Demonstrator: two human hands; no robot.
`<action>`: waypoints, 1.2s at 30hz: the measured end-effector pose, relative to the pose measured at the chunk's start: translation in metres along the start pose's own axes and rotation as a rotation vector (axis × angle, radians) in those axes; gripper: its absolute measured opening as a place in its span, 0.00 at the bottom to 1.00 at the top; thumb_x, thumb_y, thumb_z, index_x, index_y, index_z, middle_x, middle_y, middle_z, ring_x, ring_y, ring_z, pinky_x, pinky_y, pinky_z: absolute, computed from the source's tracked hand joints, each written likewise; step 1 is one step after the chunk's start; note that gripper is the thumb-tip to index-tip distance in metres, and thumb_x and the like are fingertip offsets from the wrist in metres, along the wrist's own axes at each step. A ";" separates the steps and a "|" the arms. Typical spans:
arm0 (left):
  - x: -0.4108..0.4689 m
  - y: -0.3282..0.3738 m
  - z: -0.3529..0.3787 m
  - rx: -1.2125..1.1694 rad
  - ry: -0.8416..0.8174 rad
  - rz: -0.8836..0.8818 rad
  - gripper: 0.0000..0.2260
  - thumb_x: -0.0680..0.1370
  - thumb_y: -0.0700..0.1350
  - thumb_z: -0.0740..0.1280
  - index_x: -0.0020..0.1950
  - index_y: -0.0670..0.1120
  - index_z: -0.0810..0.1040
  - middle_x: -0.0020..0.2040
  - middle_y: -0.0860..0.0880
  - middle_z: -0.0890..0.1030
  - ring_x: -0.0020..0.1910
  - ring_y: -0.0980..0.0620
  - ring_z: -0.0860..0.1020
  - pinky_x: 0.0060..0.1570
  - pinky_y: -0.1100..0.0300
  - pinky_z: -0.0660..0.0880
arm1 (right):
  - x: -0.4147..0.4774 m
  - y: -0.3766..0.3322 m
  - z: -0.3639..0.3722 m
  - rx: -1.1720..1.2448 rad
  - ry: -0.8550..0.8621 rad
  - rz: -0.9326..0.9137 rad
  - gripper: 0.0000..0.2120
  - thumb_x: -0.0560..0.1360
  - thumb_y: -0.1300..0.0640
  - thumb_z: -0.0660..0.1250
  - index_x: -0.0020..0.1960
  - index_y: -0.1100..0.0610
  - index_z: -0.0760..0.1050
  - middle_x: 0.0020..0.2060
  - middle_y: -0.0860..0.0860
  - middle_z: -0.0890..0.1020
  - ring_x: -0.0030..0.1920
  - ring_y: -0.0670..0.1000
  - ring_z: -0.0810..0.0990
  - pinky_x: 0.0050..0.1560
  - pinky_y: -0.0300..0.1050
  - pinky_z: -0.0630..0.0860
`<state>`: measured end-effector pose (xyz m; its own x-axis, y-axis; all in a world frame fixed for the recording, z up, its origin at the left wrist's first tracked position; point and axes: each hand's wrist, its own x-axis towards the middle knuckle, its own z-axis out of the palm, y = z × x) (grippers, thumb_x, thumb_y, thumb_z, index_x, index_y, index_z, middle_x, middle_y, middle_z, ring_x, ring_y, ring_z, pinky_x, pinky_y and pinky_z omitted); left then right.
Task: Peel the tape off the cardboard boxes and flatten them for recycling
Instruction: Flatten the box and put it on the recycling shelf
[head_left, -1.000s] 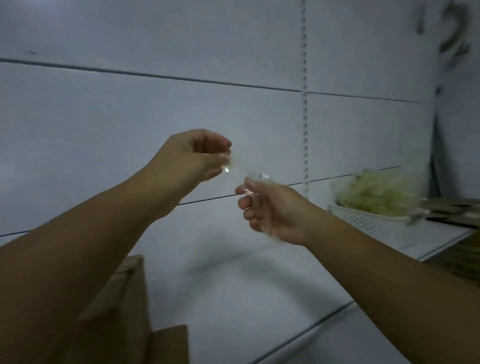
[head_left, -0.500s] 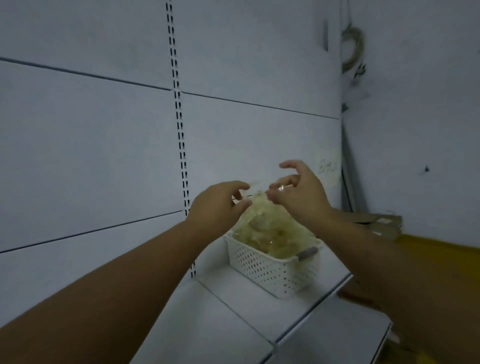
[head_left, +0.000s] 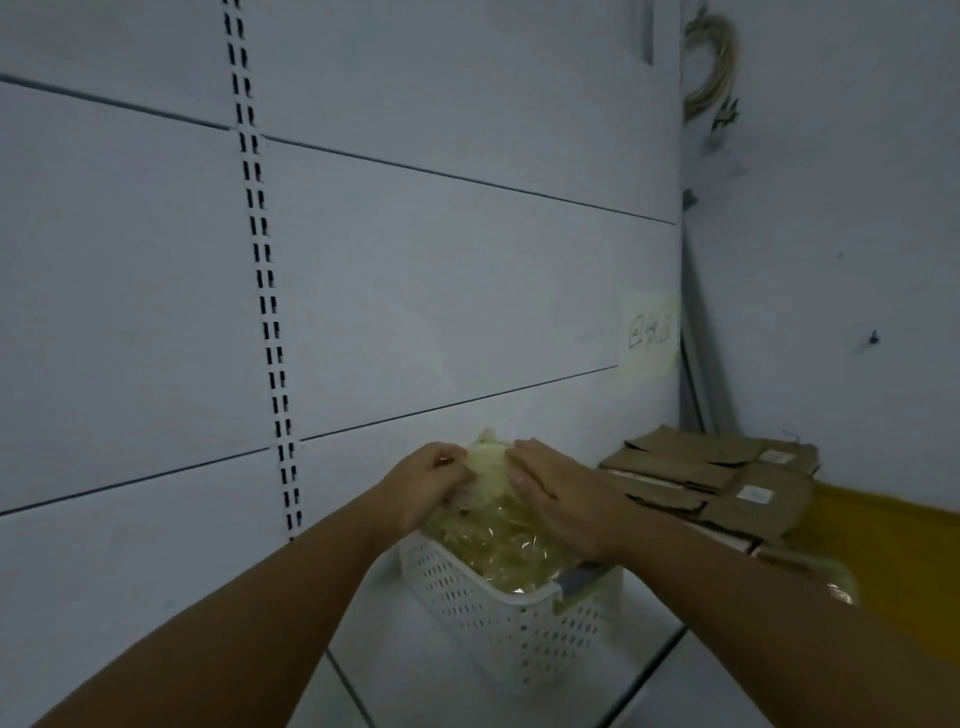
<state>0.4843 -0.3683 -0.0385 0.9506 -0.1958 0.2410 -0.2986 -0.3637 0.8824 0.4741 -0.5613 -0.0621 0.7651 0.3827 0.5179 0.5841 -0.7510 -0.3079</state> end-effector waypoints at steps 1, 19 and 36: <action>0.002 -0.003 0.004 -0.053 0.008 -0.030 0.13 0.77 0.51 0.63 0.56 0.45 0.76 0.53 0.45 0.80 0.47 0.51 0.80 0.39 0.65 0.76 | -0.003 0.002 0.003 0.037 0.007 0.011 0.19 0.81 0.47 0.50 0.69 0.52 0.62 0.65 0.50 0.71 0.62 0.49 0.70 0.59 0.40 0.64; 0.017 0.000 0.019 0.764 0.371 0.125 0.14 0.73 0.58 0.64 0.55 0.55 0.79 0.64 0.54 0.73 0.66 0.49 0.65 0.64 0.48 0.62 | -0.032 -0.016 -0.023 -0.148 0.029 -0.043 0.28 0.77 0.46 0.60 0.74 0.52 0.58 0.75 0.47 0.58 0.74 0.47 0.54 0.71 0.44 0.51; -0.043 0.019 0.027 0.641 0.206 0.061 0.25 0.75 0.58 0.63 0.71 0.60 0.61 0.78 0.50 0.45 0.75 0.43 0.37 0.68 0.32 0.46 | -0.024 -0.063 -0.032 0.832 0.284 0.178 0.20 0.71 0.53 0.71 0.58 0.40 0.68 0.62 0.41 0.69 0.65 0.44 0.68 0.60 0.42 0.68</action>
<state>0.4355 -0.3917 -0.0433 0.9081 -0.0783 0.4114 -0.2833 -0.8382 0.4659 0.4099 -0.5402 -0.0293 0.8318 0.0670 0.5511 0.5551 -0.1115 -0.8243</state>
